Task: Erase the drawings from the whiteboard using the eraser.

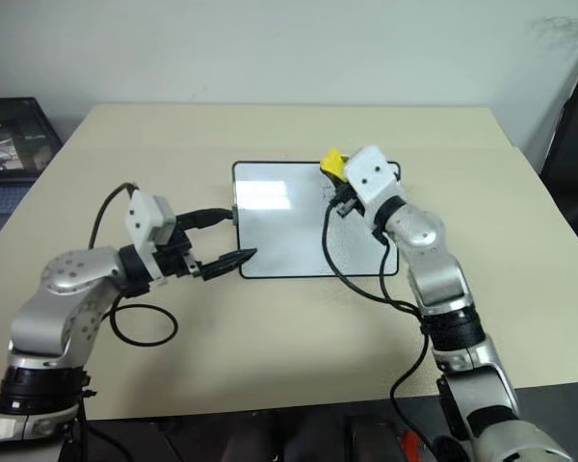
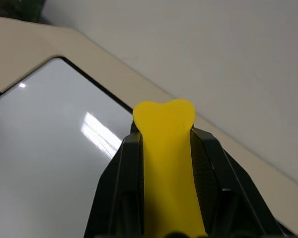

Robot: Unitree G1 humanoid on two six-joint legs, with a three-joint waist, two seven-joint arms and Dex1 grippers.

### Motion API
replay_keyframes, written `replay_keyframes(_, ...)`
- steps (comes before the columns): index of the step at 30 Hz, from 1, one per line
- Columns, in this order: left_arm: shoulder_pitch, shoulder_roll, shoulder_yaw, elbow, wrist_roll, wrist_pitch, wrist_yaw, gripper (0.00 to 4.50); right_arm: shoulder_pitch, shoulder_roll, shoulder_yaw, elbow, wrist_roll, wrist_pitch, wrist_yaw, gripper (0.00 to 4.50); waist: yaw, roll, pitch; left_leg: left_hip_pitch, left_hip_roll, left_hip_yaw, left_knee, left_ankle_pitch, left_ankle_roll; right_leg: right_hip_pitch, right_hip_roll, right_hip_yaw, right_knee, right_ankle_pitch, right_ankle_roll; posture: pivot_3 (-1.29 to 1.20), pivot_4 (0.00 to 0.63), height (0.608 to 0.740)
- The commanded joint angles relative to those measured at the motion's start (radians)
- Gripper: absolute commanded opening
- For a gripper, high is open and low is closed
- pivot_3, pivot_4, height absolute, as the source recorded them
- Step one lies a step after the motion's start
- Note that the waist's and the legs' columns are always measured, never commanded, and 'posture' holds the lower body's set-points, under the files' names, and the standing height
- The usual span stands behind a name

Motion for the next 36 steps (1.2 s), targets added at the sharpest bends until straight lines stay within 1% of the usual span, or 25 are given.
replay_keyframes(1, -0.004, 0.005, 0.021, -0.033, -0.011, -0.005, 0.003, 4.50, -0.067, 0.022, 0.022, 0.130, -0.033, -0.105, -0.035, 0.98, -0.001, 0.000, 0.000, 0.000, 0.000, 0.000, 0.000, 0.000, 0.000, 0.000, 0.000, 0.000, 0.000, 0.000, 0.000, 0.00, 0.150, 0.740)
replay_keyframes(3, 0.002, 0.006, 0.023, -0.040, -0.013, -0.002, 0.004, 4.50, -0.089, 0.030, 0.032, 0.209, -0.046, -0.148, -0.046, 0.98, -0.002, 0.000, 0.001, 0.000, 0.000, 0.000, 0.000, 0.000, 0.000, -0.001, 0.000, 0.000, 0.001, 0.000, 0.000, 0.00, 0.150, 0.740)
replay_keyframes(6, 0.014, 0.010, 0.028, -0.052, -0.015, 0.003, 0.005, 4.50, -0.094, 0.037, 0.043, 0.265, -0.055, -0.179, -0.040, 0.98, -0.004, 0.000, 0.001, 0.000, 0.000, 0.000, 0.000, 0.000, 0.000, 0.000, 0.000, 0.000, 0.001, 0.000, 0.000, 0.00, 0.150, 0.740)
replay_keyframes(16, 0.032, 0.008, 0.037, -0.074, -0.014, 0.007, 0.022, 4.50, -0.034, 0.039, 0.138, 0.328, -0.104, -0.223, 0.031, 0.98, -0.008, 0.000, 0.000, 0.002, 0.001, -0.001, 0.001, 0.000, 0.000, 0.002, 0.000, -0.001, 0.003, 0.000, 0.000, 0.00, 0.150, 0.740)
replay_keyframes(22, 0.085, -0.011, 0.009, -0.126, -0.007, 0.004, 0.043, 4.50, 0.000, 0.087, 0.163, 0.301, -0.087, -0.226, 0.072, 0.98, -0.013, 0.000, 0.000, 0.008, 0.001, -0.001, 0.001, 0.000, 0.000, 0.007, 0.000, 0.000, 0.003, 0.000, 0.000, 0.00, 0.150, 0.740)
replay_keyframes(26, 0.057, -0.023, 0.007, -0.110, -0.011, 0.010, 0.055, 4.50, 0.036, 0.103, 0.145, 0.209, -0.030, -0.190, 0.128, 0.98, -0.007, 0.000, 0.000, 0.008, 0.001, -0.001, 0.001, 0.000, 0.000, 0.007, 0.000, -0.001, 0.004, 0.000, 0.000, 0.00, 0.150, 0.740)
replay_keyframes(29, 0.044, -0.025, 0.002, -0.100, -0.009, 0.011, 0.053, 4.50, 0.064, 0.091, 0.106, 0.103, 0.012, -0.142, 0.145, 0.98, -0.003, 0.000, 0.001, 0.007, 0.000, -0.001, 0.001, 0.000, 0.000, 0.007, 0.000, -0.001, 0.003, 0.000, 0.000, 0.00, 0.150, 0.740)
replay_keyframes(33, 0.037, -0.025, 0.006, -0.093, -0.011, 0.011, 0.050, 4.50, 0.087, 0.056, 0.032, -0.113, 0.087, -0.008, 0.159, 0.98, 0.003, 0.000, 0.001, 0.002, 0.000, -0.002, 0.001, 0.000, 0.000, 0.003, 0.000, -0.001, 0.002, 0.000, 0.000, 0.00, 0.150, 0.740)
replay_keyframes(36, 0.038, -0.026, 0.007, -0.090, -0.012, 0.011, 0.049, 4.50, 0.098, 0.024, -0.013, -0.223, 0.122, 0.071, 0.157, 0.98, 0.009, 0.000, 0.001, 0.000, 0.001, -0.002, 0.001, 0.000, 0.000, 0.000, 0.000, -0.001, 0.002, 0.000, 0.000, 0.00, 0.150, 0.740)
